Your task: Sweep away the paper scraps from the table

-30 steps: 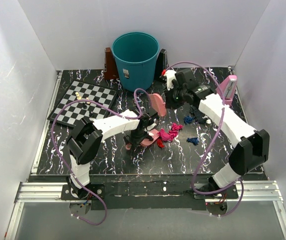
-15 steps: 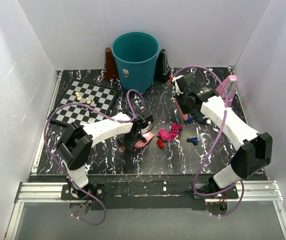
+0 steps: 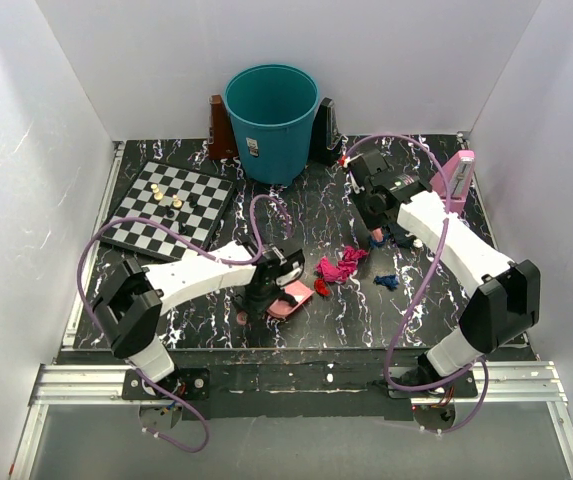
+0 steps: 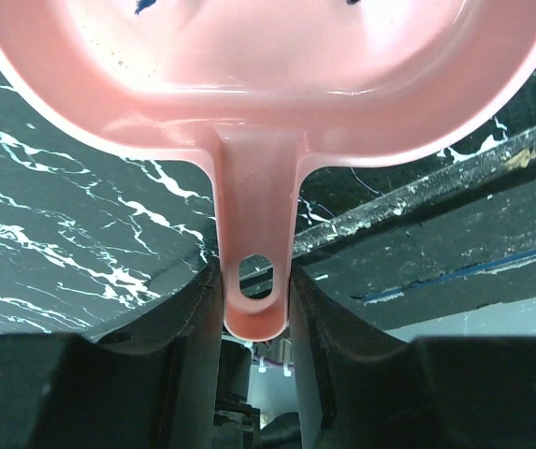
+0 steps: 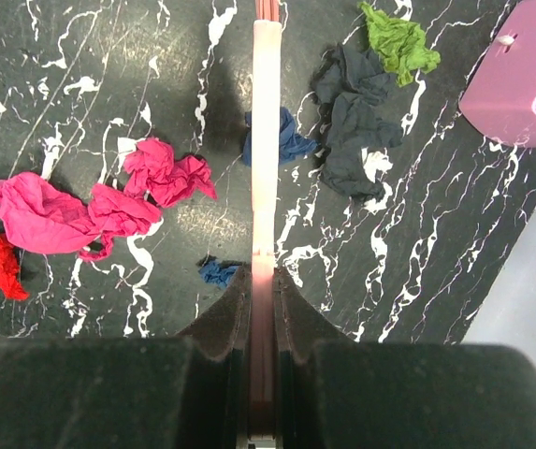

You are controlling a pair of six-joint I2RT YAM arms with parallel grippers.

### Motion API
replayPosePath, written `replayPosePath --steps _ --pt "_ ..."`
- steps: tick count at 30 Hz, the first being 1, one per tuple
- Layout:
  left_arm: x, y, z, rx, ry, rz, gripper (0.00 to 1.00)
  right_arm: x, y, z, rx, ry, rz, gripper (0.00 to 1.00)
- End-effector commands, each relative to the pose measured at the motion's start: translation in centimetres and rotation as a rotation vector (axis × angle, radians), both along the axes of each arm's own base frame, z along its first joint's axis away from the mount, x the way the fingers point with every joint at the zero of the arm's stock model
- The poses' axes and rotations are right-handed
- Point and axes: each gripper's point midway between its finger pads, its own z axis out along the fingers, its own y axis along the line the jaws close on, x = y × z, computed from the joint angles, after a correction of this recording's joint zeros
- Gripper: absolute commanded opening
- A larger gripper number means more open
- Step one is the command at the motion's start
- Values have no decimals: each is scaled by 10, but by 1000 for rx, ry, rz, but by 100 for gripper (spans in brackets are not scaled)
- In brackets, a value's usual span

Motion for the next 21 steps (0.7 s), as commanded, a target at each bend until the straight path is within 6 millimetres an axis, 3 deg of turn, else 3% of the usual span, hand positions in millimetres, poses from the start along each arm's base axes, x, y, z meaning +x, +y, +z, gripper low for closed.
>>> replayPosePath --steps 1,7,10,18,21 --pt "-11 -3 -3 -8 28 -21 22 -1 -2 -1 -22 8 -12 1" --pt "-19 -10 4 -52 57 -38 24 -5 1 2 -4 10 0 1" --pt "-24 -13 -3 -35 90 -63 24 -4 -1 2 -18 11 -5 1" --pt "-6 -23 -11 66 68 -97 21 -12 3 -10 -62 61 31 1" --pt "2 -26 -12 94 54 -109 21 -21 14 -20 -36 109 61 1"
